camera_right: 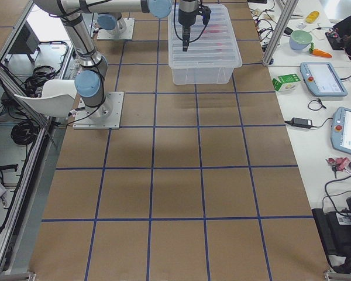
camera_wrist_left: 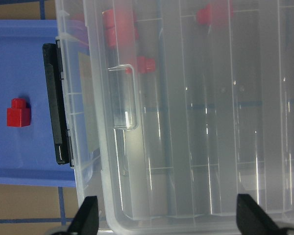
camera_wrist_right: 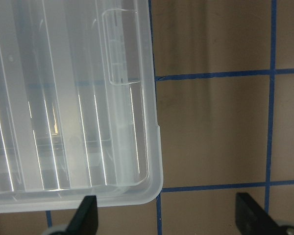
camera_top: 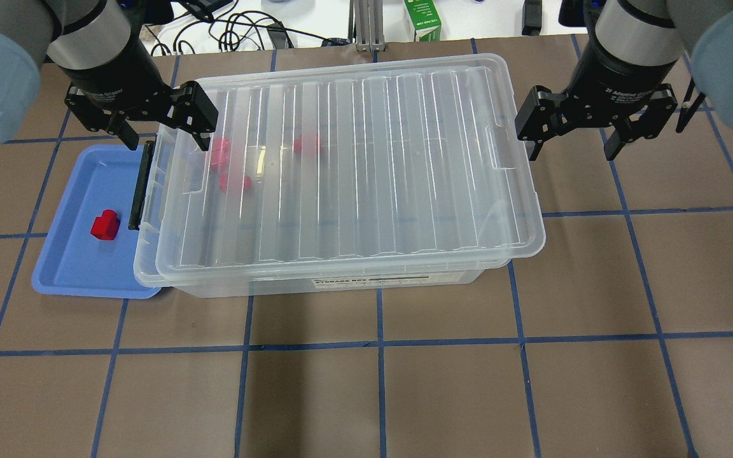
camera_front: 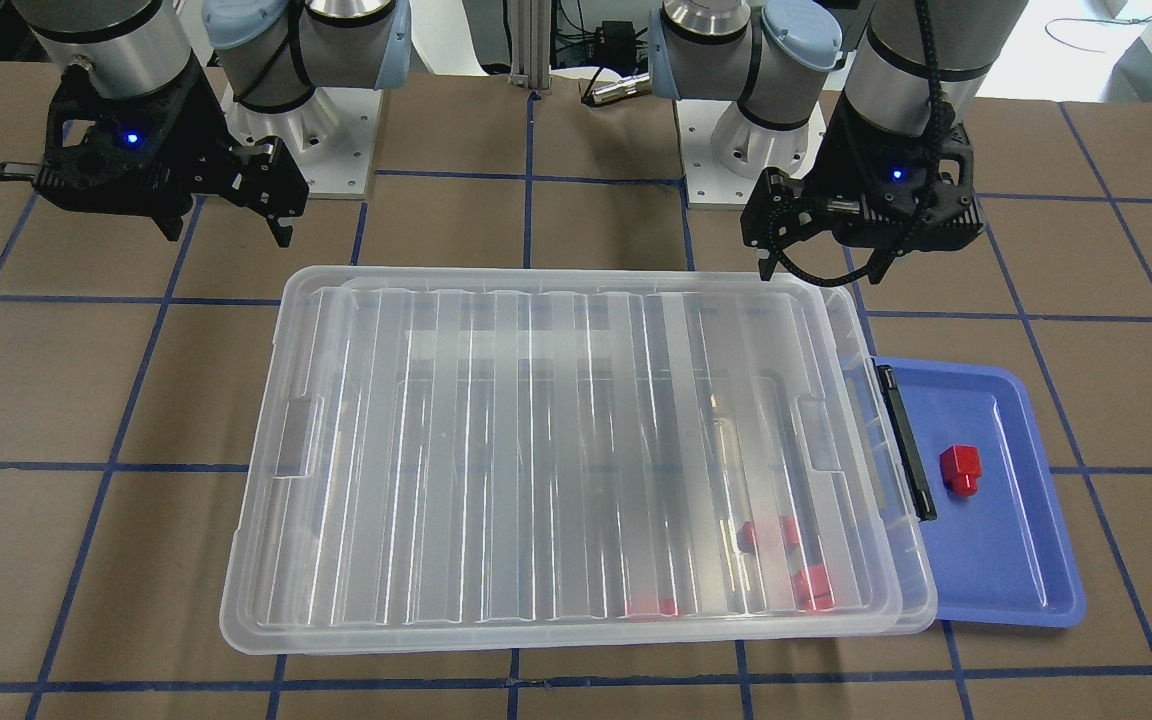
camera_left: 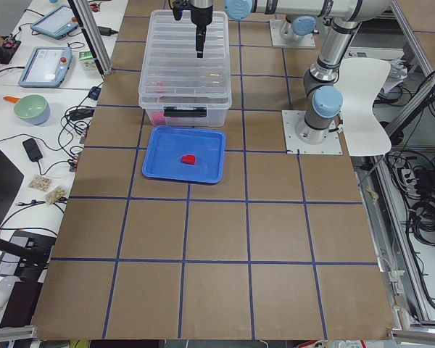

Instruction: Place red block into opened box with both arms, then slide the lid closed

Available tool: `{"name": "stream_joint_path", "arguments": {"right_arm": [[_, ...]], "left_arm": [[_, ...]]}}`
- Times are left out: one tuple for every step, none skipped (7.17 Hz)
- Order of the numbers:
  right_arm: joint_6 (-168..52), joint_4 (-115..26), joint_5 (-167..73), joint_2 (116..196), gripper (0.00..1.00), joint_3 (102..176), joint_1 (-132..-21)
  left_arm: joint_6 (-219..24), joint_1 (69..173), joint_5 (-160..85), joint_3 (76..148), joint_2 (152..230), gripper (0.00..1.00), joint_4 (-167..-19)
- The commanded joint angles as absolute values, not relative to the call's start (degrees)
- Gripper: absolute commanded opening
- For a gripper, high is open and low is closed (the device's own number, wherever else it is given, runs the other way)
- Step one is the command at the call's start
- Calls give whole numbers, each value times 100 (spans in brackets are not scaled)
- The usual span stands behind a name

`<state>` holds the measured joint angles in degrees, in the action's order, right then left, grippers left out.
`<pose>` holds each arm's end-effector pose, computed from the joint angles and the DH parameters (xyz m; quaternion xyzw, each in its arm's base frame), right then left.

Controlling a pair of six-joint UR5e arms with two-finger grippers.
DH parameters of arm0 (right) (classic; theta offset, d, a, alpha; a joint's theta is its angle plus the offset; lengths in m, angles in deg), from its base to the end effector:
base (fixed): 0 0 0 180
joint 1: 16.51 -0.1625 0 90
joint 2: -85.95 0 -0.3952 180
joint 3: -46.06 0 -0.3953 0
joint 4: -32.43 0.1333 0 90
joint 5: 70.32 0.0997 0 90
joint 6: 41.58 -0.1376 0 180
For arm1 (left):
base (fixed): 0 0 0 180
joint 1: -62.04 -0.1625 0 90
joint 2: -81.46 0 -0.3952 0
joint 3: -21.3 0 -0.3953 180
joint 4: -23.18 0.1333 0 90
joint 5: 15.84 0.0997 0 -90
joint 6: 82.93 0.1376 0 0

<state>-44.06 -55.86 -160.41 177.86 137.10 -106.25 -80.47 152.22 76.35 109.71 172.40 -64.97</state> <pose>0.1309 -0.4804 0.4244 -0.0239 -0.9997 -0.0073 0.0009 -0.1296 -0.5070 0.4291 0.0226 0.9993 -0.0214 0.0195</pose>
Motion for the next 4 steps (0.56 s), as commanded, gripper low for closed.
{"name": "stream_joint_path", "arguments": {"right_arm": [[-4405,-5573,-16041,17779,100,13729,-10625],[-4387,-5564,-16041,17779,100,13720,-10590],[-4335,-5529,-16041,17779,100,13720,-10607],[-4299,-5520,-16032,17770,100,13729,-10572]], "left_arm": [[-8047,15222,7635,10971,17243,100,-6498],[-8047,15222,7635,10971,17243,100,-6498],[-8047,15222,7635,10971,17243,100,-6498],[-8047,15222,7635,10971,17243,100,-6498]]}}
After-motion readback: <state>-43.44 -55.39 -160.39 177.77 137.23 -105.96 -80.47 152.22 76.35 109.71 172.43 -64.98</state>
